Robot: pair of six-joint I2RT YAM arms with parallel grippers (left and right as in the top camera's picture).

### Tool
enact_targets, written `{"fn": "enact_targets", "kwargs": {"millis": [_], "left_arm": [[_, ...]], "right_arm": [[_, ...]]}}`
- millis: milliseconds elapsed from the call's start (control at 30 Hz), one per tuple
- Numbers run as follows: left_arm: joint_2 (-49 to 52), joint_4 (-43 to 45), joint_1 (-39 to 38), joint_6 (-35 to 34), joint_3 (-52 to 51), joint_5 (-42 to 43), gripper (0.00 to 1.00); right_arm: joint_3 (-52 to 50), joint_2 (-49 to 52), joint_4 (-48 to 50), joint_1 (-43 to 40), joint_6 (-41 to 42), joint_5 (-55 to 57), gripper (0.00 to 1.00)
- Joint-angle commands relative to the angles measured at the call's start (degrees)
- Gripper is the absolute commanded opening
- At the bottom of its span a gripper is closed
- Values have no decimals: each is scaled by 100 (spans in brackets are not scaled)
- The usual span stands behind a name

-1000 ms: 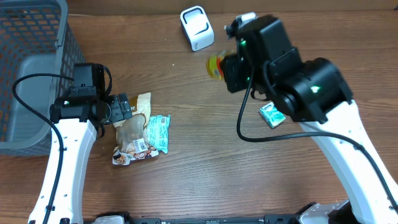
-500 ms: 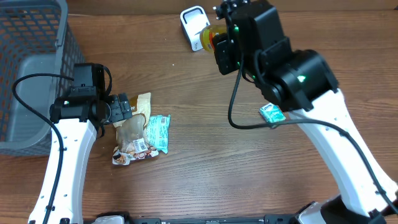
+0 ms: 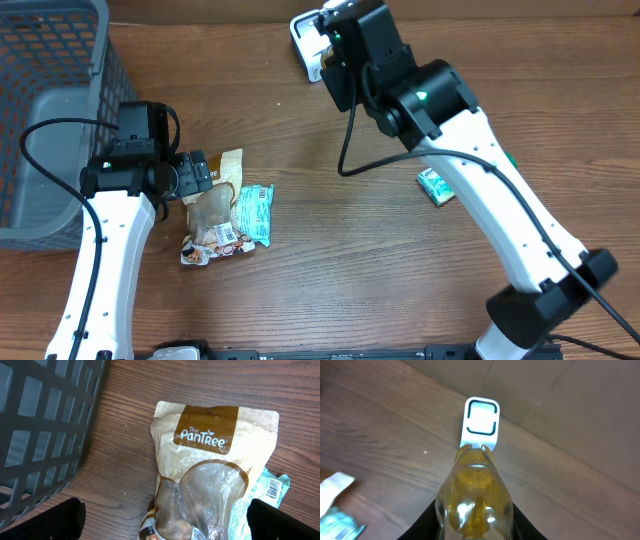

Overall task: Scan the item barcode
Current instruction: 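Carry the oil bottle with the right gripper to the white scanner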

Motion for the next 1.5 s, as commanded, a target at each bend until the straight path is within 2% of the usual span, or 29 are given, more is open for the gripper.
{"fn": "enact_targets", "kwargs": {"millis": [0, 200, 567, 933, 1467], "left_arm": [[9, -7, -28, 87, 116, 22, 100], [9, -7, -28, 87, 116, 22, 99], [9, -7, -28, 87, 116, 22, 99], [9, -7, -28, 87, 116, 22, 99], [9, -7, -28, 87, 116, 22, 100]], "right_arm": [[149, 122, 286, 11, -402, 240, 4], [103, 428, 892, 13, -909, 299, 4], [103, 1266, 2286, 17, -1679, 1298, 4], [101, 2177, 3818, 46, -3110, 2175, 4], [103, 3075, 5346, 146, -3060, 2944, 4]]}}
